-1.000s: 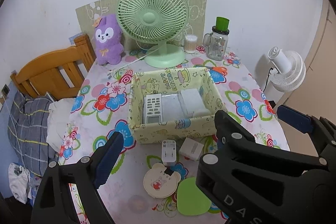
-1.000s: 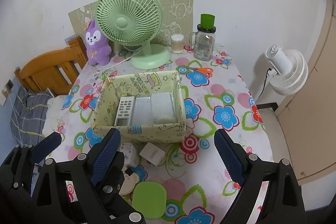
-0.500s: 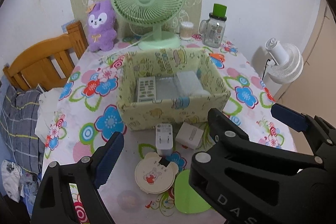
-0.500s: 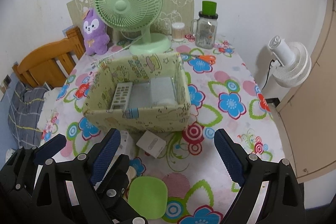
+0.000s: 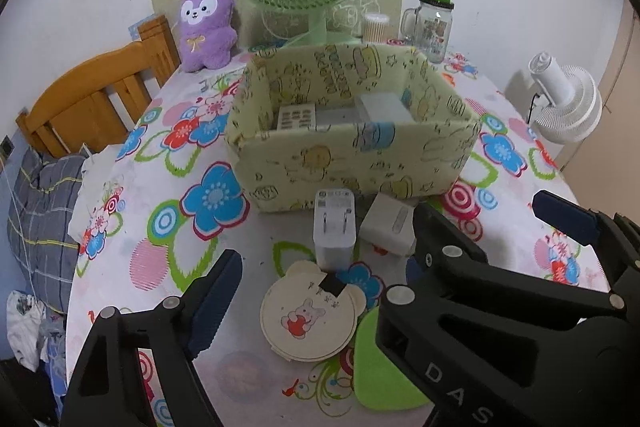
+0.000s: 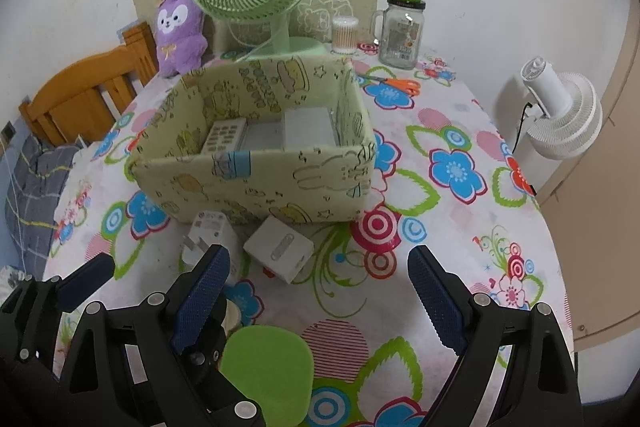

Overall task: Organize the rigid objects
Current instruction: 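Grasp the white square adapter with the right gripper while the left grasps the bear coaster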

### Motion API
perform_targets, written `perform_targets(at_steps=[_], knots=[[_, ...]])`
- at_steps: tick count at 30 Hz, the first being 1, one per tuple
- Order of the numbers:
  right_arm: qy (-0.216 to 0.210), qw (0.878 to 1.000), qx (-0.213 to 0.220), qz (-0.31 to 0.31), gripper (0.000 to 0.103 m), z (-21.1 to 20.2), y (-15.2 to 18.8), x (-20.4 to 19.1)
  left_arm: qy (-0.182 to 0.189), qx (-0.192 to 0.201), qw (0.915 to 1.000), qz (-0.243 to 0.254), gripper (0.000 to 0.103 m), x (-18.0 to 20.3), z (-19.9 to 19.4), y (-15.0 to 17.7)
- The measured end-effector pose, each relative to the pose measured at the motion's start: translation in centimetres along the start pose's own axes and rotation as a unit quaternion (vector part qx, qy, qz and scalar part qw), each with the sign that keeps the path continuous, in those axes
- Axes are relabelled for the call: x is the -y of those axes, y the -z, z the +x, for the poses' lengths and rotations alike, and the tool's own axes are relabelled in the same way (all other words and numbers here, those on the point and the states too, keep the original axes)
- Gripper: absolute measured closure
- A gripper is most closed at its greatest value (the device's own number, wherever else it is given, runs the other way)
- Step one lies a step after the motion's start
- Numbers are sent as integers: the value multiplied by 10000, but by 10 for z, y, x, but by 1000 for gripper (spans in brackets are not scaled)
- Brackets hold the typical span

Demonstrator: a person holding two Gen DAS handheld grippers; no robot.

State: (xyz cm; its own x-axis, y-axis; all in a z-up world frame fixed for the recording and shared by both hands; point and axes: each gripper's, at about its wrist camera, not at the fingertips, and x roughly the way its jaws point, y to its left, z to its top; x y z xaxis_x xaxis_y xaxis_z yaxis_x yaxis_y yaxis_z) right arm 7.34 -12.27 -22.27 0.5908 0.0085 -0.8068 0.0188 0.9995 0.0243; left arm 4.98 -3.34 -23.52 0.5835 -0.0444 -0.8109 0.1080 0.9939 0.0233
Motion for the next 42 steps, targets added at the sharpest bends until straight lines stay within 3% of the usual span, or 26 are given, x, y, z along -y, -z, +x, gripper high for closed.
perform_targets(at_steps=[11, 29, 35, 37, 42], knots=[[13, 9997, -218, -74, 10, 27, 20, -6, -197, -276, 9994, -75, 18, -10, 33, 18], [127, 9979, -627, -89, 10, 62, 35, -1, -218, -567, 9979, -216, 14, -7, 65, 34], [98, 9980, -565, -279, 10, 64, 34, -8, -226, -628, 9974, -281, 12, -10, 63, 37], [87, 9978, -538, -390, 10, 65, 33, -13, -137, -653, 9975, -227, 18, -10, 62, 37], [-70, 9978, -459, -477, 10, 69, 27, -21, -253, -744, 9966, -268, 18, -18, 63, 33]])
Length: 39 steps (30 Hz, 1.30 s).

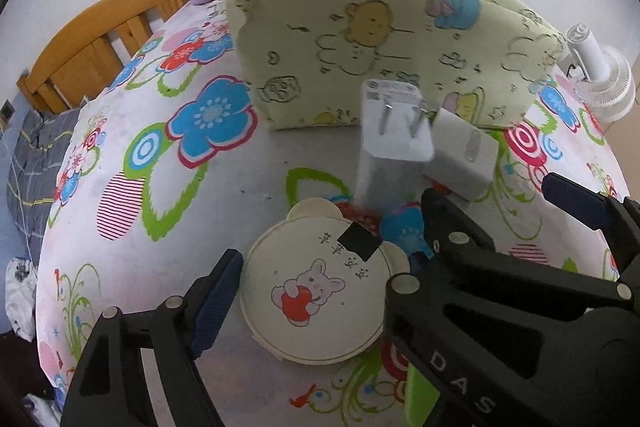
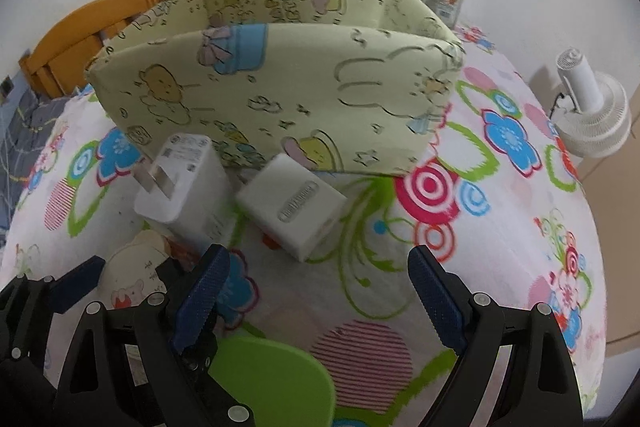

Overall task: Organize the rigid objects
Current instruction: 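Grasp the white square adapter with the right gripper while the left grasps the bear coaster, then lift the adapter and bear coaster and carry them over the fabric box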

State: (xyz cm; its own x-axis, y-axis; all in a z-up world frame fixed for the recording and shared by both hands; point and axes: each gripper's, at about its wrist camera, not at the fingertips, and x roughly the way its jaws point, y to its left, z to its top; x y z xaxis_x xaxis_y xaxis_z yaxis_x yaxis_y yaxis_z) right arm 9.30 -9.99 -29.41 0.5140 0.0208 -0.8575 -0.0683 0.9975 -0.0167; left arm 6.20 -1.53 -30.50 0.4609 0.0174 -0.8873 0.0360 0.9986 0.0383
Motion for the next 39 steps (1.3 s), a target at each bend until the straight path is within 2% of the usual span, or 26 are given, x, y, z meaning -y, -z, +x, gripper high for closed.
perform_targets(at_steps=[15, 18, 20, 22, 29, 39], knots=[[-4, 10000, 2, 24, 11, 21, -23, -7, -152, 42, 9999, 20, 18, -14, 13, -22], [-91, 10000, -39, -15, 23, 27, -27, -8, -150, 17, 9999, -6, 18, -16, 14, -25], [-194, 9997, -136, -19, 35, 30, -28, -10, -139, 1, 9999, -29, 18, -18, 15, -26], [-126, 9998, -152, -16, 40, 30, -28, -12, -135, -15, 9999, -50, 18, -18, 15, -26], [-142, 9996, -241, 55, 41, 29, -28, -12, -138, -45, 9999, -42, 19, -17, 13, -25], [-266, 9995, -120, 108, 41, 5, -21, -13, -117, 85, 9999, -16, 19, -14, -4, -20]])
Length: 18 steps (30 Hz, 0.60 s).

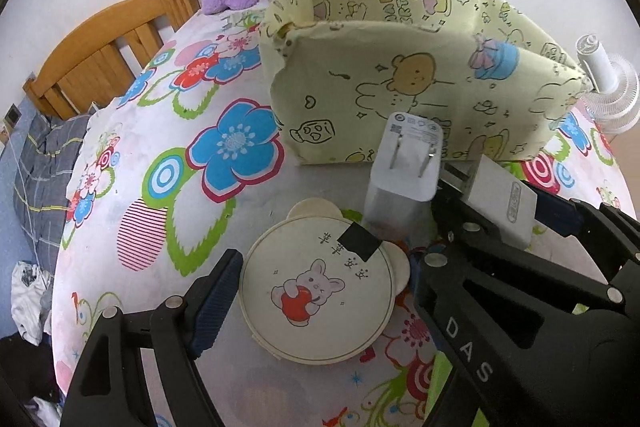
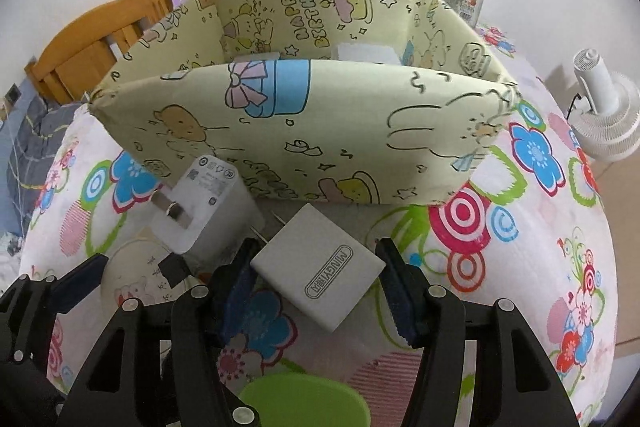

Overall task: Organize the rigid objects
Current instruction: 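Lift the adapter and bear coaster and carry them over the fabric box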

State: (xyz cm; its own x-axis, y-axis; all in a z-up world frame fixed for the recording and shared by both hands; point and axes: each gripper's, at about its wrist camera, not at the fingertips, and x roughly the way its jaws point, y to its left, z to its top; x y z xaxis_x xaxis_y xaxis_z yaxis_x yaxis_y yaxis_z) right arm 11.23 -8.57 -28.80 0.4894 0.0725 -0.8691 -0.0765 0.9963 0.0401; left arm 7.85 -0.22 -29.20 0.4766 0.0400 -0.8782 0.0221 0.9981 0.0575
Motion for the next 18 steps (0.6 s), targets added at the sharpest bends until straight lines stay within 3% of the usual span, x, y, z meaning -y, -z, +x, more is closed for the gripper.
perform_targets(at_steps=[18], knots=[[79, 9996, 264, 104, 41, -53, -2, 9, 16, 304, 9995, 70, 19, 9, -48, -4]])
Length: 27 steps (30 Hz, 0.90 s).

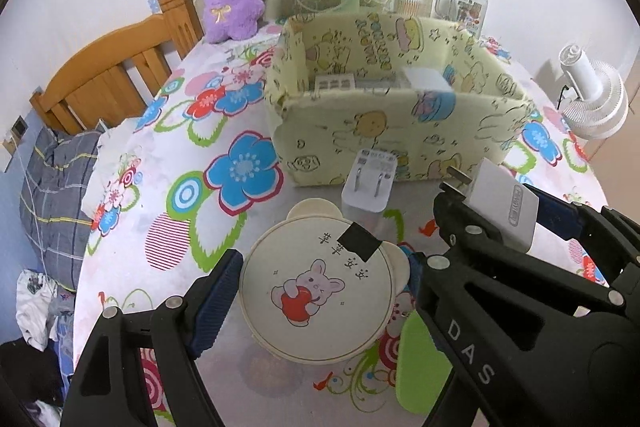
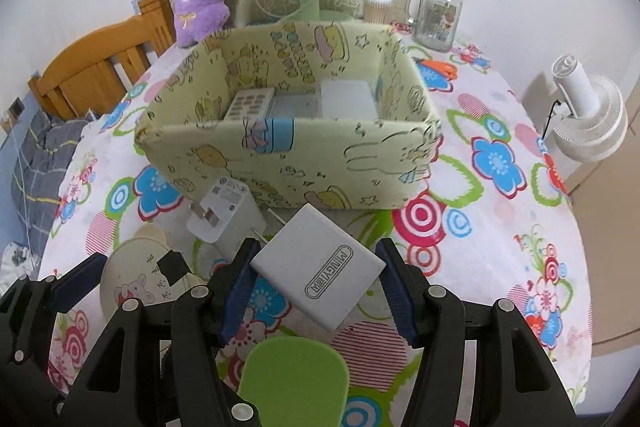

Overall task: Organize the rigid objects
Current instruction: 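Lift the adapter and bear coaster and carry them over the fabric box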

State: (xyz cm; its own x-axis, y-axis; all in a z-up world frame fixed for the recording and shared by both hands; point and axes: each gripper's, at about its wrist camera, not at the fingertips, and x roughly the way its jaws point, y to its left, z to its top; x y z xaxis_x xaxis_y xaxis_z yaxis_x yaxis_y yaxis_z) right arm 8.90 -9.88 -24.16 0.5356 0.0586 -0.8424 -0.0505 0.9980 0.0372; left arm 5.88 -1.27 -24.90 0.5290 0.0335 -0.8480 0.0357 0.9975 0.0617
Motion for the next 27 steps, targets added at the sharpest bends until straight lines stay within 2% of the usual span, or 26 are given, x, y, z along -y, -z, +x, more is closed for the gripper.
perform_targets(at_steps=[15, 27], knots=[[34, 9998, 163, 90, 41, -48, -3, 9, 35, 161, 9999, -38, 19, 8, -44, -3], [66, 9989, 403, 220, 40, -90, -12, 16, 125, 471, 9988, -41, 19, 12, -83, -13]])
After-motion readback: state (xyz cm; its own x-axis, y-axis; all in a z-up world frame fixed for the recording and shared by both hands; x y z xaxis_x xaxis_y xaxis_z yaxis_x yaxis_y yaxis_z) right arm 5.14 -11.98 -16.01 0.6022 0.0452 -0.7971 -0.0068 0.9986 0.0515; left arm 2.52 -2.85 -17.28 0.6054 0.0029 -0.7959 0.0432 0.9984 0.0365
